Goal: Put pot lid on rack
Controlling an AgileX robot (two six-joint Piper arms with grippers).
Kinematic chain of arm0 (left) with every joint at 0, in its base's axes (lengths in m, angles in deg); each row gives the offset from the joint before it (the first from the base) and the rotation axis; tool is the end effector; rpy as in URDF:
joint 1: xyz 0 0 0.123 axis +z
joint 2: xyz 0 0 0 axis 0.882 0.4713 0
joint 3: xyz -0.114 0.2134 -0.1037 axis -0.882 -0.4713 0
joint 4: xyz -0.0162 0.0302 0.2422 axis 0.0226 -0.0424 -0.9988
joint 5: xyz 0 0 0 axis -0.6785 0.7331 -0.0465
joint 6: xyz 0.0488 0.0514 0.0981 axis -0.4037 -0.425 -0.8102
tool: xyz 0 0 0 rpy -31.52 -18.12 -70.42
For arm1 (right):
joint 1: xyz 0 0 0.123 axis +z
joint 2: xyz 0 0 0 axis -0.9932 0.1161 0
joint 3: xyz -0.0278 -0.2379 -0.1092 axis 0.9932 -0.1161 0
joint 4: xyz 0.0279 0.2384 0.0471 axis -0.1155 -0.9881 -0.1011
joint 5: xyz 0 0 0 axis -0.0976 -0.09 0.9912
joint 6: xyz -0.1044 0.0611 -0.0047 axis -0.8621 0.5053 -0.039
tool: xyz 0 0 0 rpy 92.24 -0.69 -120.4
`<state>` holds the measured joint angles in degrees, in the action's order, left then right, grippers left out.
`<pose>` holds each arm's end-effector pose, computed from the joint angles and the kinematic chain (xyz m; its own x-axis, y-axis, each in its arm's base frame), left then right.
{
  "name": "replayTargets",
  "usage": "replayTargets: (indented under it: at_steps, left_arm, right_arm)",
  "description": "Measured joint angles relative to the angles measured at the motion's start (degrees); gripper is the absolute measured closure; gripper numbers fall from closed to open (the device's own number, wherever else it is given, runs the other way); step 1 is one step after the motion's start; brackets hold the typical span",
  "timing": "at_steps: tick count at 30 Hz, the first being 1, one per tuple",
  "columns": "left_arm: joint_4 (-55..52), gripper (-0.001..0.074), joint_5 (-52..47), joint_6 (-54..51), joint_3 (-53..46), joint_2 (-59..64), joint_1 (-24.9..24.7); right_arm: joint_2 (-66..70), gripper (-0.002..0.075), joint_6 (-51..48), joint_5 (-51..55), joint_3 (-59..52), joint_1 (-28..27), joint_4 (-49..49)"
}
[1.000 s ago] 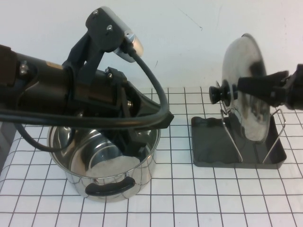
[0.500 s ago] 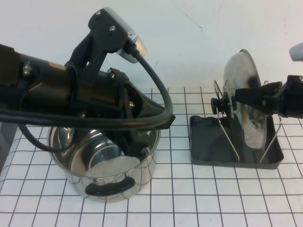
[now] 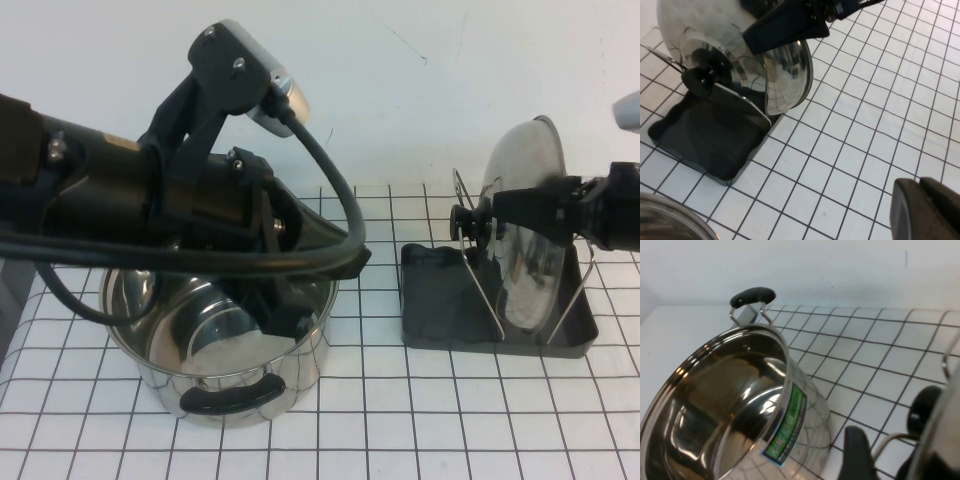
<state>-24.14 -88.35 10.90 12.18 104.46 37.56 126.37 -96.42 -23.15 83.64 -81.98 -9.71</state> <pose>0.2205 -0.1827 0.3476 -0.3642 0.3856 -0.8478 0.8844 0.4284 -0.1851 0.3346 0.0910 0.2052 -0.6149 0.0880 -0.7837 -0.5148 0.7080 0.4834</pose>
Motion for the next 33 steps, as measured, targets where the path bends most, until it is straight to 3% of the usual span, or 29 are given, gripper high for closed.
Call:
replayTargets:
  at_steps: [5,16,21,24,29,33]
  left_arm:
    - [0.00,0.0736,-0.10,0.58,0.00,0.00,0.00]
    - [-0.30,0.0736,0.10,1.55,0.00,0.00,0.13]
    - [-8.19,0.0736,-1.99,8.89,0.02,0.00,0.17]
    - [-17.12,0.0736,-5.43,16.09,0.02,0.00,0.17]
    - [-34.36,0.0736,-8.03,28.68,0.02,-0.24,0.17]
    - [-44.55,0.0736,-7.83,38.20,0.02,-2.70,0.17]
  right_arm:
    - [0.00,0.0287,2.61,2.79,0.00,-3.81,0.76]
    - [0.00,0.0286,3.65,21.60,0.03,-13.62,1.11]
    - [-0.47,0.0295,6.96,22.79,0.03,-17.95,3.06]
    - [-2.81,0.0369,9.56,22.68,0.03,-18.94,5.68]
    - [-9.25,0.0642,10.24,23.32,0.03,-18.94,9.99]
    - [-16.63,0.0706,11.53,23.65,0.03,-18.42,16.96]
